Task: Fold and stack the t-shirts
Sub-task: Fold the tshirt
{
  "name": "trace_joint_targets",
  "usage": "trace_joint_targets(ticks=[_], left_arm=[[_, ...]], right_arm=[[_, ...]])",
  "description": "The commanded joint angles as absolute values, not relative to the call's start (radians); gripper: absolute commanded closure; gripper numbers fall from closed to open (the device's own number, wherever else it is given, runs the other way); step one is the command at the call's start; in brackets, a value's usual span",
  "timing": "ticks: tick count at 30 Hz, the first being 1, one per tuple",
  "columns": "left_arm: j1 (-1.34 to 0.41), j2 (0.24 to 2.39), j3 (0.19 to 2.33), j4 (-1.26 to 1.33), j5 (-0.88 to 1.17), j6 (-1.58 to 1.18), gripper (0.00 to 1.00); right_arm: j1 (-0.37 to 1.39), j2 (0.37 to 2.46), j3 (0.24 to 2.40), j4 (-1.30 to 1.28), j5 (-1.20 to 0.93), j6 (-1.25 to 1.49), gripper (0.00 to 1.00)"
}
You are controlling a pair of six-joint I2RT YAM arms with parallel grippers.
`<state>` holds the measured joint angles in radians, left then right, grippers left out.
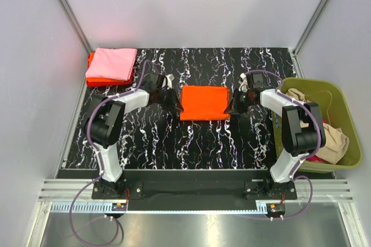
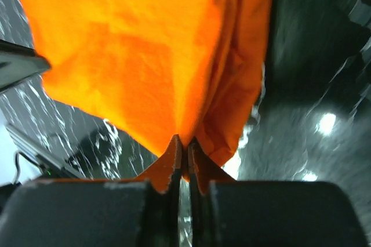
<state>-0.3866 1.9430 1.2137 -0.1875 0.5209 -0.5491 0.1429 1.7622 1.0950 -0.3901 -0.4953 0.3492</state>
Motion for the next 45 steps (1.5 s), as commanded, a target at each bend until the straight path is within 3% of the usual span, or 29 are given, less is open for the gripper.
trace_joint_targets(ticks=[1,5,7,16,20,34,45], left_arm=[[-0.390,1.806,1.125,-0.222,0.446,-0.571,0.77],[-0.390,1.749,1.103,-0.256,0.449,-0.519,0.65],[-0.388,1.740,1.123,-0.281,0.442,-0.494,0.63],[-0.376,1.979,1.467,-0.363,0.416,-0.370,0.64],[-0.370,2.086,1.571,-0.371,0.492,-0.360,0.74],[-0.365,2.270,1.743,-0.318,0.544,-0.359,0.69],[-0.342,2.178,1.757,-0.327,0.561,-0.391,0.63]], right_arm=[[0.156,1.691,1.017,-0.362,-0.468,0.364,0.90],[0.156,1.628,0.976,-0.365,-0.483,0.371,0.61],[0.156,1.597,0.997,-0.376,-0.497,0.374,0.57],[0.153,1.739,1.222,-0.426,-0.419,0.299,0.55],[0.150,1.834,1.325,-0.443,-0.475,0.287,0.64],[0.130,2.138,1.589,-0.410,-0.379,0.275,0.79],[0.117,2.066,1.614,-0.405,-0.353,0.290,0.68]])
